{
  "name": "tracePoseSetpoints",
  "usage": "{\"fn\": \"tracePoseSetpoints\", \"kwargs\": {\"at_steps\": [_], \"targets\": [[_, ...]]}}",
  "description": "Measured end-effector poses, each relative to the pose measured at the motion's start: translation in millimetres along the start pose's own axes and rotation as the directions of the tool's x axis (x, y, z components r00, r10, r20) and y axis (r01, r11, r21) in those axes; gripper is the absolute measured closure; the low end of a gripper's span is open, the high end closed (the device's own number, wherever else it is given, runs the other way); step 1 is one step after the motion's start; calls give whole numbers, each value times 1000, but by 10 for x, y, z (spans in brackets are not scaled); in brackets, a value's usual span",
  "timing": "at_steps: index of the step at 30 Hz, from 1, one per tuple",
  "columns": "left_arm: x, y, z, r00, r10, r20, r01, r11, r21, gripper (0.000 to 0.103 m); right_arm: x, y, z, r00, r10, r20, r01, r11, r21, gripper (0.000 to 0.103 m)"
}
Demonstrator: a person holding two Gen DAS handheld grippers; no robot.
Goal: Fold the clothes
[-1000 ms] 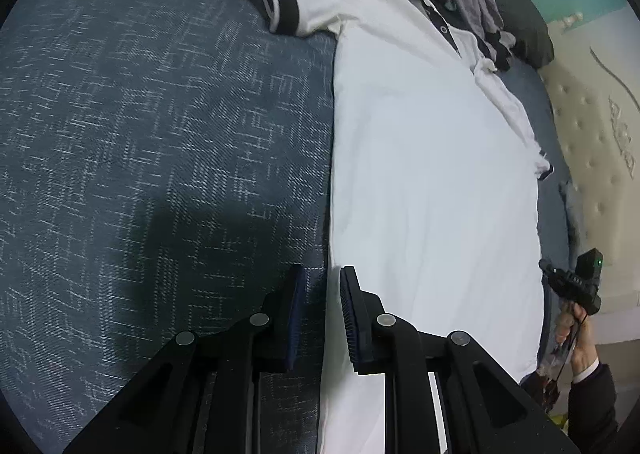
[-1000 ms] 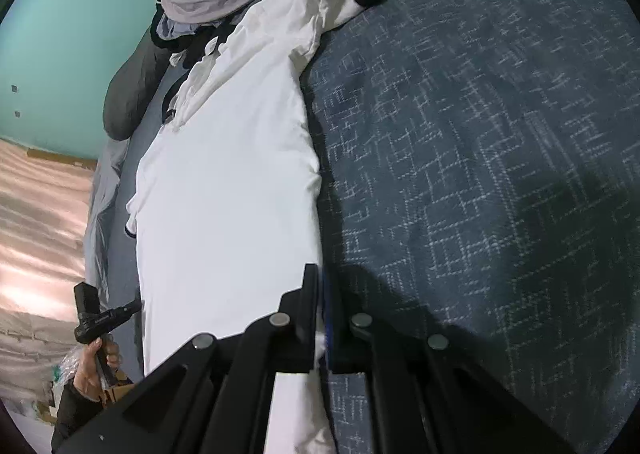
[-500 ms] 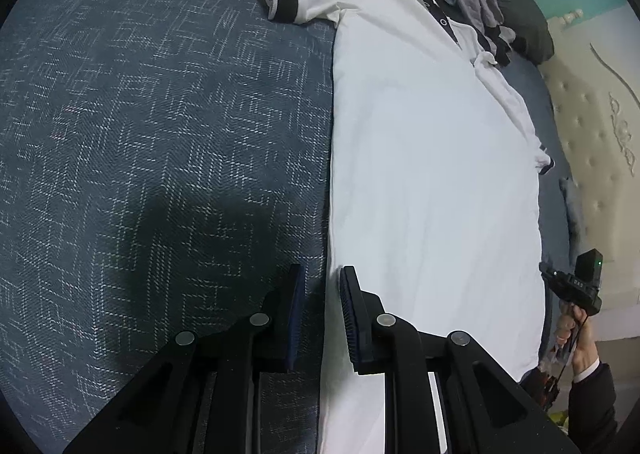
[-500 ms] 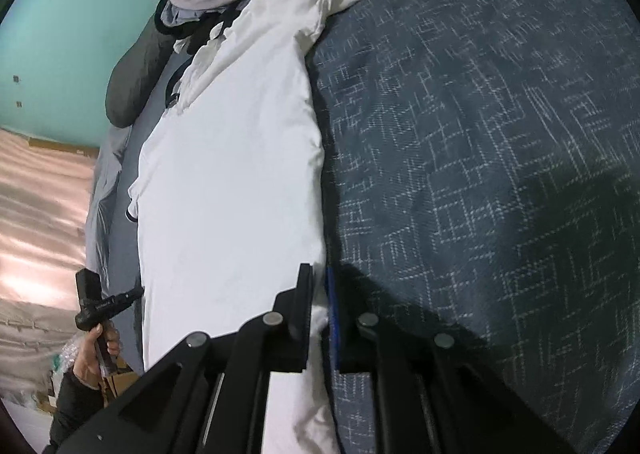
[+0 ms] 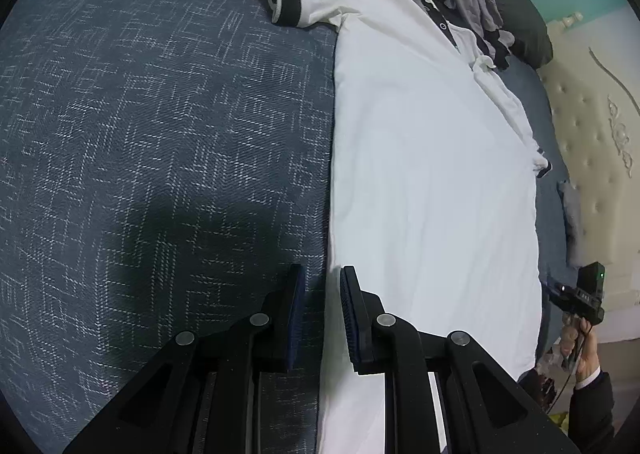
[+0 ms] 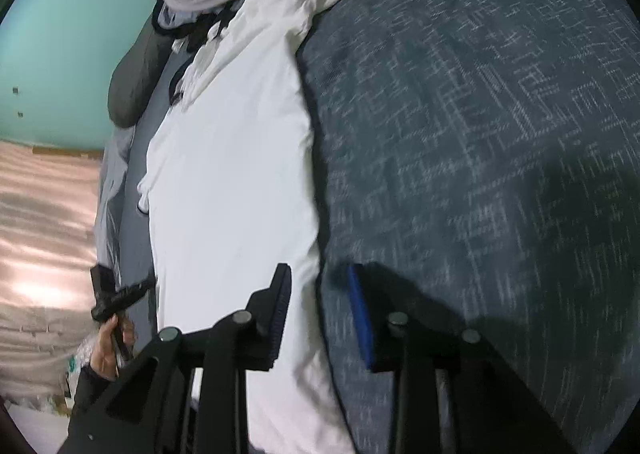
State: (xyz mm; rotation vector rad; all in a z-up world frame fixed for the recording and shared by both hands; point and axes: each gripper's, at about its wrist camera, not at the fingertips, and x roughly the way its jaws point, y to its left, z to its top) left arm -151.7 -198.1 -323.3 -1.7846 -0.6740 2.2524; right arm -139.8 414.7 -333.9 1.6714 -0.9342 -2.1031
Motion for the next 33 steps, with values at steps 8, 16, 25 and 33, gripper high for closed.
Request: {"fn": "tracePoseSetpoints", "kwargs": {"at_steps": [8, 16, 25, 33], "targets": [[-40, -93, 29, 1000, -15, 10, 15, 1000, 12, 83, 127, 157, -239, 994, -50, -92, 40, 994, -99, 77], [-106, -55, -9, 1000, -20, 20, 20, 1000, 11, 83, 25, 114, -321, 996, -83, -28, 80, 993, -91, 101], [-95, -68, -15, 999, -24, 22, 24, 1000, 11, 83, -60, 76, -340, 997, -49, -52, 46, 997, -55, 97], [-98, -132, -6, 999, -34, 26, 33, 999, 18, 83, 82, 164, -426, 993, -77, -87, 69, 993, -97, 73]]}}
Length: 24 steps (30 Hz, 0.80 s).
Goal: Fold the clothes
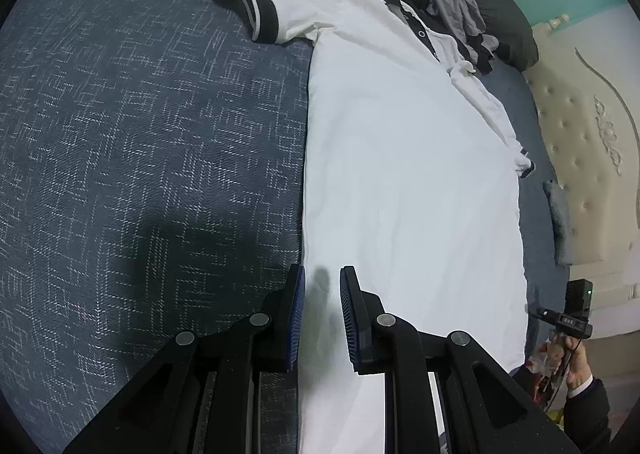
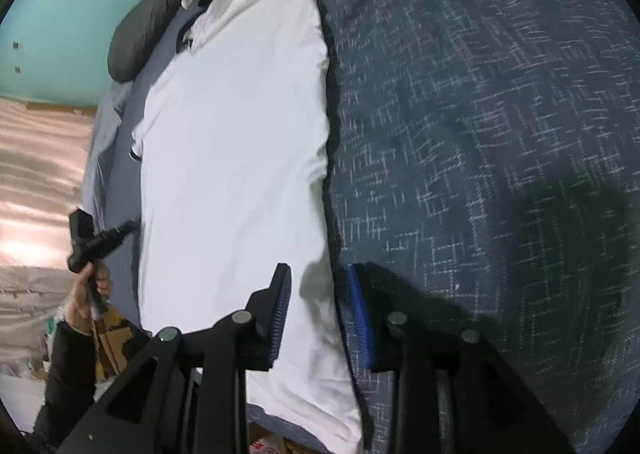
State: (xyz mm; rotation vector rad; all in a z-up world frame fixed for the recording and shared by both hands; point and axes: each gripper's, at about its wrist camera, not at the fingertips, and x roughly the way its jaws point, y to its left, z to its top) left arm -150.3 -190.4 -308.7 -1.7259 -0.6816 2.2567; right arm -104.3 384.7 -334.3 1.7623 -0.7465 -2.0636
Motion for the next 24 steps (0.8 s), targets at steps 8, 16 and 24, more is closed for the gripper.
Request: {"fn": "tracePoseSetpoints", "kwargs": {"at_steps": [8, 16, 24], "targets": [[-32, 25, -5, 1000, 5, 3, -5, 1000, -1, 83, 3, -13, -82, 1000, -4, 22, 4, 1000, -26, 101], [-18, -19, -19, 1000, 0, -1, 0, 1000, 3, 83, -119, -121, -112, 998, 8, 63, -9, 1000, 21, 101], [0, -54, -20, 1000, 4, 0, -4, 1000, 1, 83, 0, -135, -53, 999, -4, 46, 2, 999, 48, 100]]}}
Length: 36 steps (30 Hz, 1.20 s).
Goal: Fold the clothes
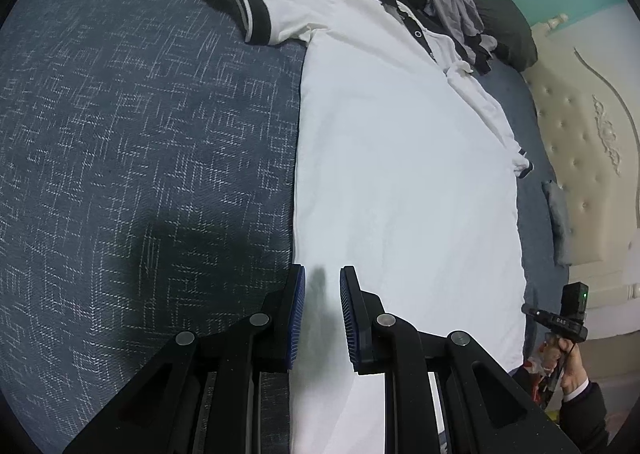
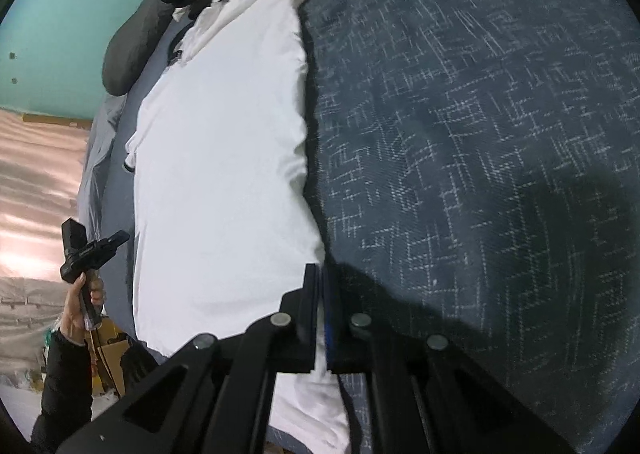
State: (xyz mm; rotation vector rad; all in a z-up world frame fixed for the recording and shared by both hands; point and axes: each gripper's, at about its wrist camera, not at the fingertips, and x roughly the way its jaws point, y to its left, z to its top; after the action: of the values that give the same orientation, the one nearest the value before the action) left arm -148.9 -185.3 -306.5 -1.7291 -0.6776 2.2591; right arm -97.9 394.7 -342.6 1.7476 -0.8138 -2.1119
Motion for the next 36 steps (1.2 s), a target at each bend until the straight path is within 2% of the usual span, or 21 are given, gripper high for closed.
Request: {"fn": "tracePoseSetpoints", "kwargs": {"at_steps": [8, 16, 20, 26, 33, 36], "targets": [[-14, 83, 24, 1000, 10, 4, -10, 1000, -15, 83, -76, -80, 20, 1000, -22, -4, 23, 999, 32, 99], [-59, 168, 110, 999, 27, 30, -26, 999, -39, 83, -299, -205, 90, 998, -49, 37, 47, 998, 45, 99], [-115, 255, 234, 997, 37, 62, -32, 997, -69, 83, -396, -244, 178, 997, -33, 70, 29, 998, 51, 99], [-224, 396, 547, 989, 39, 142, -22, 992, -123, 81, -441, -239, 351, 994, -5, 108, 0, 999, 52, 96], [-282, 497, 1072, 973, 56, 226, -21, 988, -153, 80, -329, -101, 605, 989, 18, 147, -23, 999, 27, 93], [-285, 536, 1298, 965, 74, 252, -35, 988, -153, 75, -292, -16, 776, 985, 31, 172, -30, 1000, -6, 91]]}}
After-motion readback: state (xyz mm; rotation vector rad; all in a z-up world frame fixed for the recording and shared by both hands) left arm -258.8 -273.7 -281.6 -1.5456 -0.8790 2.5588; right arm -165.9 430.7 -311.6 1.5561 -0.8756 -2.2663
